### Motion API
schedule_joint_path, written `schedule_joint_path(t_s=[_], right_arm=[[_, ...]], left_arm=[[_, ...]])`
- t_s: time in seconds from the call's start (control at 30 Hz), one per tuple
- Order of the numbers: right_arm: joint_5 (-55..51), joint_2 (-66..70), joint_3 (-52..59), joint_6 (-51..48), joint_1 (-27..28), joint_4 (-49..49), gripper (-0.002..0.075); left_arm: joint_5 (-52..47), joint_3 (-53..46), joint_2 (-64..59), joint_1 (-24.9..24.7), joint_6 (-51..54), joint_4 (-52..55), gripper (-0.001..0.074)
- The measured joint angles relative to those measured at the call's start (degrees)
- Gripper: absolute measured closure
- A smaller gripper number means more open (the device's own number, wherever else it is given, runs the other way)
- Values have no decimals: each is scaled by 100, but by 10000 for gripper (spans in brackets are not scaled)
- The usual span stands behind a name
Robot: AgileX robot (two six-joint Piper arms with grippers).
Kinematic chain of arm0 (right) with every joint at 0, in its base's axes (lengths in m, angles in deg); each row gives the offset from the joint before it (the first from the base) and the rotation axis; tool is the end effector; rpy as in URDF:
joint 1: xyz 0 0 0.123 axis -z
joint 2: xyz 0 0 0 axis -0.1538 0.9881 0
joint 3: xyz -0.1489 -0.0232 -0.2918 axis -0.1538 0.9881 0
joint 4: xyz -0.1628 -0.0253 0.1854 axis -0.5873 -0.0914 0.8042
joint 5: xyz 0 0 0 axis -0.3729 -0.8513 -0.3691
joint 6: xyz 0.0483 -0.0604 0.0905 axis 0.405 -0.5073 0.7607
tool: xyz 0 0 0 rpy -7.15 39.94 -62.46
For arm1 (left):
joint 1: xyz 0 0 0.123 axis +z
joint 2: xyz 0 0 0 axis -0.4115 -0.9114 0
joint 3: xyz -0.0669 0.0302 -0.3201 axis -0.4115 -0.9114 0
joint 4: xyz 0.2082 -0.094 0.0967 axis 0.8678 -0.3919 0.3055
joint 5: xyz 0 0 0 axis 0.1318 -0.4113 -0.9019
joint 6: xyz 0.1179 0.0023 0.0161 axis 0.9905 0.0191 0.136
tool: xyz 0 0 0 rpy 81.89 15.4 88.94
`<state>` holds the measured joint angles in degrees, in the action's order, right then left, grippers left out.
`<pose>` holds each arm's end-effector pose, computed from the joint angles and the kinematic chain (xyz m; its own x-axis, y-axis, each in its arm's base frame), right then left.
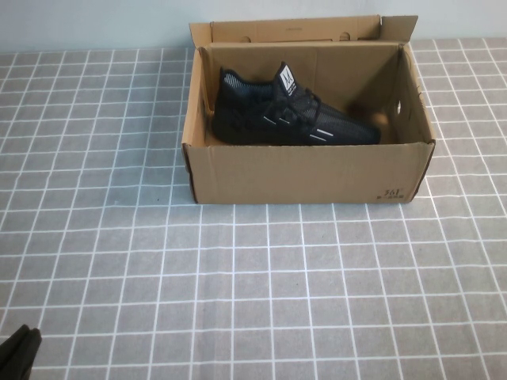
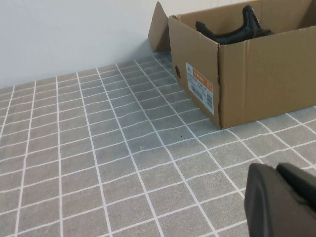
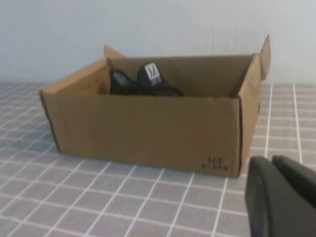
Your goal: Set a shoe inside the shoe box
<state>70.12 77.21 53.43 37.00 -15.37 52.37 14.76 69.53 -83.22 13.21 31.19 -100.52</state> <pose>0.0458 0.0179 0.2109 -0.0428 0.1298 -0.9906 -0.3887 0.9113 0.1362 0.0330 -0.0188 0.1849 -0.0488 0.2098 -0.9765 0.3053 0.9340 0.1854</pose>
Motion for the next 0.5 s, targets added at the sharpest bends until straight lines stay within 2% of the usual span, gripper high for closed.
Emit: schedule_joint_path(t_s=[0.33, 0.43, 0.5], right_arm=[[-642, -30, 0, -15, 22, -26, 742], [-685, -164, 3, -120, 340, -90, 742], [-685, -218, 3, -140, 812, -91, 742]], left_arm=[[-4, 0, 0, 0, 0, 0, 736], [-14, 0, 0, 0, 0, 0, 736], [-14, 0, 0, 0, 0, 0, 736]])
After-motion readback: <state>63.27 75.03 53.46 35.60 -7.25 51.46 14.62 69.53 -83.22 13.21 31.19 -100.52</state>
